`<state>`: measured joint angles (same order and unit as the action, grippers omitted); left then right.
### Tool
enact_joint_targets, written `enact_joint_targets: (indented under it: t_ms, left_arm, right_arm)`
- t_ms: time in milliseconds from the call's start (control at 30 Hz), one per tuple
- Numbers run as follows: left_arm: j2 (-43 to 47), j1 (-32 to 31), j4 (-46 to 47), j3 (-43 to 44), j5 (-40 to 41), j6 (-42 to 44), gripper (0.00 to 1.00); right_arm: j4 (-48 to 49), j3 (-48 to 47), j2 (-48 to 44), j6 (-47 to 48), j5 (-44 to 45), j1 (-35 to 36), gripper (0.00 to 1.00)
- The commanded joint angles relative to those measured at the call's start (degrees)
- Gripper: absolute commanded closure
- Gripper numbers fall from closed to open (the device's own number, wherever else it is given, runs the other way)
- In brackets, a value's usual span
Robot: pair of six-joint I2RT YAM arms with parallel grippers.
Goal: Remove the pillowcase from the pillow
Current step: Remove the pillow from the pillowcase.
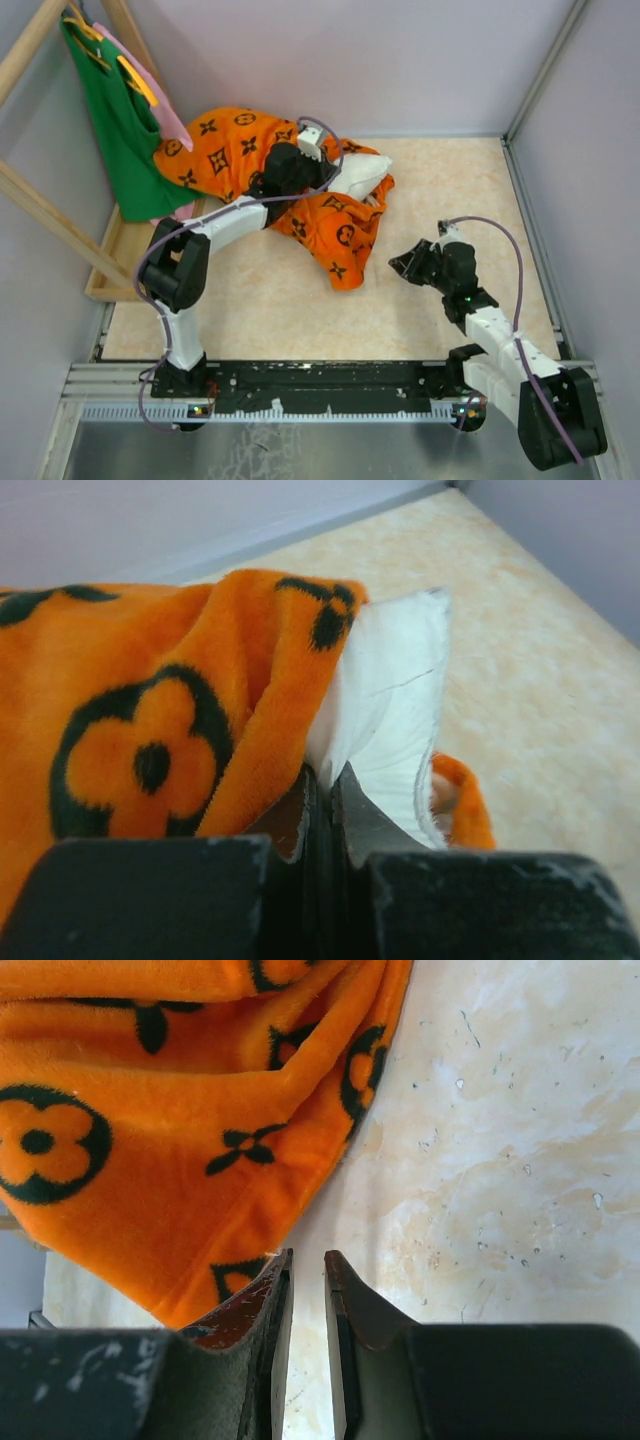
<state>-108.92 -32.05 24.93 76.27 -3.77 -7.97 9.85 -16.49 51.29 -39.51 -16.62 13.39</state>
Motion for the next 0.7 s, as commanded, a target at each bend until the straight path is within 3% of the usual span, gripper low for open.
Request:
enact_joint_targets:
  t_ms: [0,100,300,400,500,667]
  left_arm:
    - [-2.0,4.4,-14.6,11.1,-24.1,4.7,1.00]
    - [-2.0,4.4,-33.9,18.5,-31.8,12.8,1.00]
    - [-0.2,3.3,-58.6,23.6,-46.3,30.0,1.00]
    - [1.1,3.1,-58.0,22.1,-48.0,31.9,1.00]
    - [3.7,1.7,-53.2,19.4,-43.6,28.3,1.00]
    - [15.4,0.2,-31.4,3.8,-25.8,13.0,1.00]
  right_arm:
    - [-0.5,-2.2,-1.5,2.2,0.8,0.3,0.80]
    - [-0.7,-1.7,-2.1,2.3,1.6,0.3,0.80]
    - [1.9,-0.6,0.5,1.7,0.8,0.3,0.80]
    - [2.1,-1.0,1.7,2.2,0.7,0.3,0.80]
    - [1.0,-1.7,2.1,3.4,0.5,0.3,0.80]
    - [0.2,-2.1,-1.5,5.2,-0.8,0.4,0.71]
